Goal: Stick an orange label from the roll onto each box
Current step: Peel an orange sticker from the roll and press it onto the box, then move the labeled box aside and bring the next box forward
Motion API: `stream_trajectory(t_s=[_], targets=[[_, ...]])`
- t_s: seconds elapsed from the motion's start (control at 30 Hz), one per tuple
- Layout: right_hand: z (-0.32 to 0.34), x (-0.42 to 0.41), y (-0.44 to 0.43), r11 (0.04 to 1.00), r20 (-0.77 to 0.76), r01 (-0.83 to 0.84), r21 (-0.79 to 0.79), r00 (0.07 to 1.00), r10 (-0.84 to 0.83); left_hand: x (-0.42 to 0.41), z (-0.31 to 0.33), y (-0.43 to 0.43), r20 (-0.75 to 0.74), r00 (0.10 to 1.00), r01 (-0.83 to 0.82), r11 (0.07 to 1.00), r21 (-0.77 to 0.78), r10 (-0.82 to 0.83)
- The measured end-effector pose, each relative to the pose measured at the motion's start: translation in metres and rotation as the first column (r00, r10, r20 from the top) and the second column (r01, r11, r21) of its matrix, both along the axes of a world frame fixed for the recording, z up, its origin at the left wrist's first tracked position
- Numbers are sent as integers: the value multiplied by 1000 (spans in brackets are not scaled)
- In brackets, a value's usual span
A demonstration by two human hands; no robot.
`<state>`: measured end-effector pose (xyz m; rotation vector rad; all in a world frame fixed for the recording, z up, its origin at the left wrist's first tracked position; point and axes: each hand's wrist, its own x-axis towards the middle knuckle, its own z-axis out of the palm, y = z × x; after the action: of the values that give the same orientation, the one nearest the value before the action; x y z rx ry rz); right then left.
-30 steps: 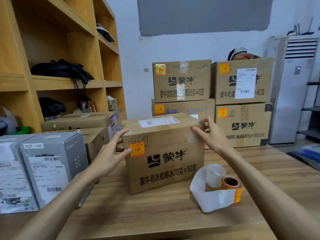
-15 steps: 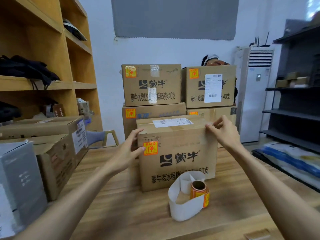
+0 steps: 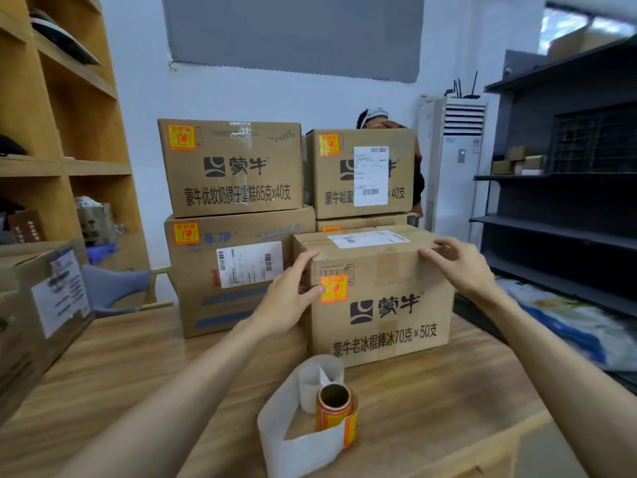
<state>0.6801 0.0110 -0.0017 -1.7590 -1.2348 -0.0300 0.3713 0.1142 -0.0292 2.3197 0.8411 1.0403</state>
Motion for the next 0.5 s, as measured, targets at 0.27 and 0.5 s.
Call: stream_trajectory(t_s=[0.27, 0.5], targets=[[-5, 41, 29, 998, -129, 48, 37, 991, -43, 43, -6, 23, 6, 1000, -21, 1000, 5, 21], [-2, 63, 37, 998, -195, 44, 54, 980, -33, 67, -6, 28, -2, 1000, -18, 999, 47, 18]])
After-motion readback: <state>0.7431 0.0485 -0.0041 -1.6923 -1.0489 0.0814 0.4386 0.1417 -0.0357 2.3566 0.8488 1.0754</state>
